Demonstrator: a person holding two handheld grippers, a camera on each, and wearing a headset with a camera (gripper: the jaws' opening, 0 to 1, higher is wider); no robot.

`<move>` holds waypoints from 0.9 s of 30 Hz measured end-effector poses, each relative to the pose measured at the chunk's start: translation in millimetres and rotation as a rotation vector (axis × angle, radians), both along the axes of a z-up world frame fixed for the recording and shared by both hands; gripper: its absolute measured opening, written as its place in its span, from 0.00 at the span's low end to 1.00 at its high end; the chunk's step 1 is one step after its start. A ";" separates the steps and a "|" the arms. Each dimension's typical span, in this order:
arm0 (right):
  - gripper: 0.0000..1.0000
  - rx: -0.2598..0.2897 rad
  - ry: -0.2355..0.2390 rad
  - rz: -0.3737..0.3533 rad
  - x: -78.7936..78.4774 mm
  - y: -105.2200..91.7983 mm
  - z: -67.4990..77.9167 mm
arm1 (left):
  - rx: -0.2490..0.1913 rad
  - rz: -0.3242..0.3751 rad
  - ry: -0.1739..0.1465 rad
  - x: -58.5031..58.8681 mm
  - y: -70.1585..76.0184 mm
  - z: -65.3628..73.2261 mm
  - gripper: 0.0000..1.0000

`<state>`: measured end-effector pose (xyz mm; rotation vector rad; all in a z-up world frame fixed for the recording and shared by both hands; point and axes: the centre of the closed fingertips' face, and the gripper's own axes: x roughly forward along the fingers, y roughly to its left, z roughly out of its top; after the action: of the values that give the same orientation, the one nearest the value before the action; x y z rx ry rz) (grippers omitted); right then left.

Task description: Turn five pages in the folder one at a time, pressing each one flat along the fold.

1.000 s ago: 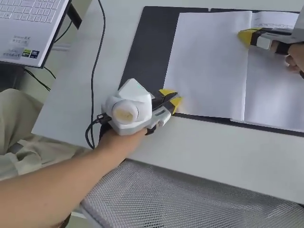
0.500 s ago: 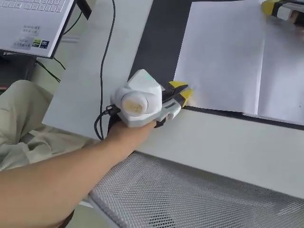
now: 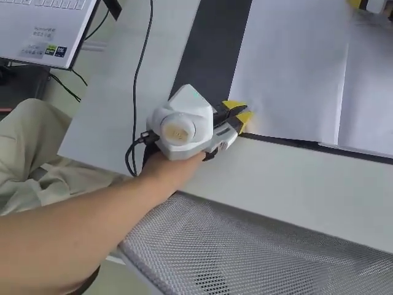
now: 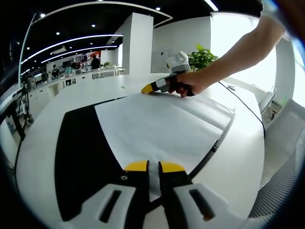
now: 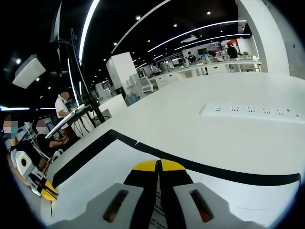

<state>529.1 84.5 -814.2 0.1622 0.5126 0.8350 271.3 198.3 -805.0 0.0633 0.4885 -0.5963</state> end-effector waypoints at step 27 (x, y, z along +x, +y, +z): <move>0.00 0.031 0.009 0.170 -132.6 -0.9 12.2 | 0.016 -0.010 -0.012 2.2 0.3 -4.6 0.07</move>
<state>396.5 83.5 -802.0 0.1519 0.5271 1.0085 273.6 198.6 -809.6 0.0850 0.4815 -0.6017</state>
